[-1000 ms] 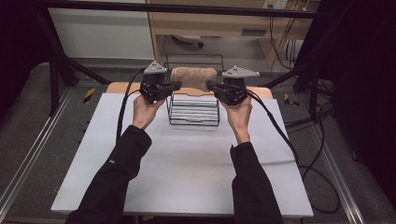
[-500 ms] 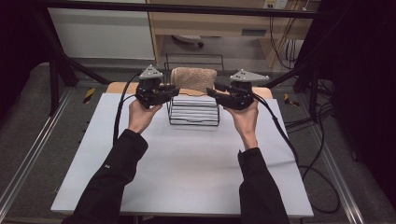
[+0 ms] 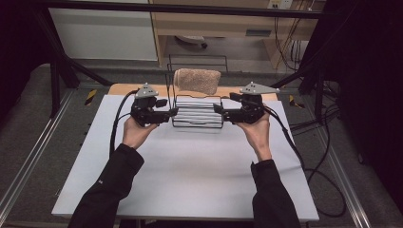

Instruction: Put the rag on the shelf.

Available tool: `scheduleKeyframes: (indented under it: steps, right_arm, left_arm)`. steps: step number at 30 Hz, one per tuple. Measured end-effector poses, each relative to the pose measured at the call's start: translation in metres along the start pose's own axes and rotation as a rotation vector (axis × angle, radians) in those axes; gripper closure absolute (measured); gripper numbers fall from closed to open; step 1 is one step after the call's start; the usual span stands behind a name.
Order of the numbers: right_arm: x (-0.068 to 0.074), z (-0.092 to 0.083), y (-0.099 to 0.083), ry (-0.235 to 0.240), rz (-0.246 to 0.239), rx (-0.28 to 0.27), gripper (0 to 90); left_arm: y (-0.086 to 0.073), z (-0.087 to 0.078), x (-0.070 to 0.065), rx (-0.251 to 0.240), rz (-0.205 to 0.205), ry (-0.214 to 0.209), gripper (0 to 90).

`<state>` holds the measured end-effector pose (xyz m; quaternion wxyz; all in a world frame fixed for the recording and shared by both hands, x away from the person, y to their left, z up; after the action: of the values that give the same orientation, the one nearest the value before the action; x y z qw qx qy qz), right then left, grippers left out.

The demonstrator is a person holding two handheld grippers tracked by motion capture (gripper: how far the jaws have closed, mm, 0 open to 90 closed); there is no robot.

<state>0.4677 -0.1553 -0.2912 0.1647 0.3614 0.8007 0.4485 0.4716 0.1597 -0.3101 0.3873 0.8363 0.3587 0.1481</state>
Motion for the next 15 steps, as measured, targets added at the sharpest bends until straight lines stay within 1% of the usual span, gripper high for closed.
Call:
scheduleKeyframes:
  steps: [2,4,6,8,10,15]
  right_arm:
    - [0.000,-0.001,-0.004,0.009,-0.002,0.001,16.0]
    - [-0.001,-0.001,-0.009,0.010,0.002,0.004,12.5]
    - [-0.002,-0.002,-0.014,0.005,0.006,0.003,7.9]
    - [-0.005,-0.002,-0.020,0.000,0.020,0.003,5.7]
    - [-0.007,-0.003,-0.025,0.012,0.029,0.007,4.6]
    - [-0.009,-0.004,-0.040,0.012,0.028,0.012,2.2]
  left_arm:
    - [-0.008,-0.001,0.000,-0.009,-0.003,0.001,34.3]
    - [-0.016,-0.002,0.001,-0.004,-0.004,0.008,30.0]
    - [-0.024,-0.002,0.002,0.012,-0.011,0.017,24.9]
    - [-0.031,-0.003,0.003,0.021,-0.021,0.025,20.6]
    - [-0.038,-0.005,0.004,0.023,-0.028,0.026,18.9]
    - [-0.058,-0.010,0.007,0.039,-0.034,0.031,13.8]
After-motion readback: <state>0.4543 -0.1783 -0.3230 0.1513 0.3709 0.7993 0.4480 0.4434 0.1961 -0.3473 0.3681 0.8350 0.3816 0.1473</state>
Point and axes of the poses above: each handheld gripper's, and its own axes: z roughly forward along the jaws, y roughly out of its top, x roughly to its left, the point moved 1 cm from there along z, roughly forward along the jaws, and after that the axes turned 13 degrees about x, right-handed, at the moved point
